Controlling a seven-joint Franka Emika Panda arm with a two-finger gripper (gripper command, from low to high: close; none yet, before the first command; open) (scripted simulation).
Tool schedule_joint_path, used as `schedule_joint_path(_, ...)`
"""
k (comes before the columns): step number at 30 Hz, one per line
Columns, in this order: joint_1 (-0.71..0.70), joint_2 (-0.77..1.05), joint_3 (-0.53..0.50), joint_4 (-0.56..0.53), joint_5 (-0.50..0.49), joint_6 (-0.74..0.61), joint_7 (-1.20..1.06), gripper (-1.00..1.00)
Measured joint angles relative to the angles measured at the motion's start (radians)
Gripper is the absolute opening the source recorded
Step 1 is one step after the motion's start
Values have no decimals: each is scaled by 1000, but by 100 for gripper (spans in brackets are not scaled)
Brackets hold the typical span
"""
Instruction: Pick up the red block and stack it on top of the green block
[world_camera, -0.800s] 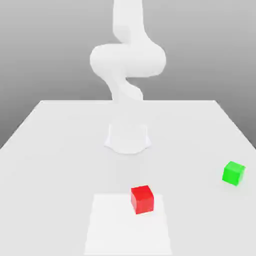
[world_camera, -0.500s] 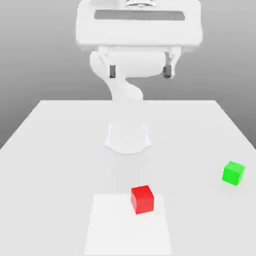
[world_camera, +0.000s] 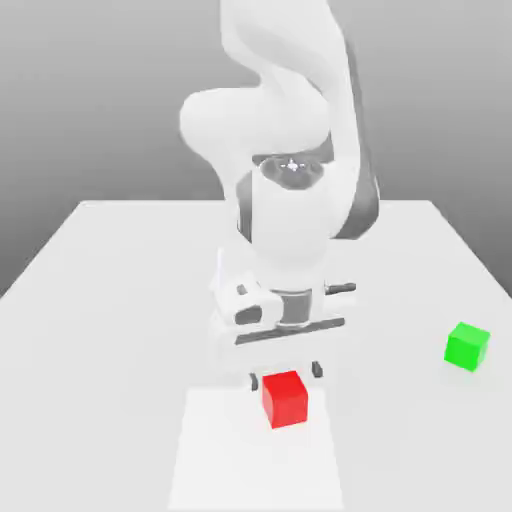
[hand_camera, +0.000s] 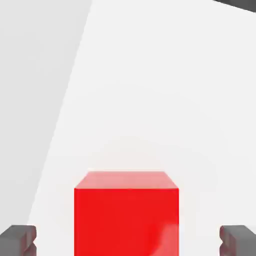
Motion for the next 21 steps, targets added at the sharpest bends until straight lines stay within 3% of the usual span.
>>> schedule_joint_path(1, 0, 28, 0, 4, 0, 24, 0, -100)
schedule_joint_path(8, -2, 30, 2, 4, -4, 26, 3, -100)
schedule_joint_path(15, -9, -198, 9, -28, 0, -170, 1, -100)
schedule_joint_path(21, 102, -239, 85, -2, 15, -231, 144, -100)
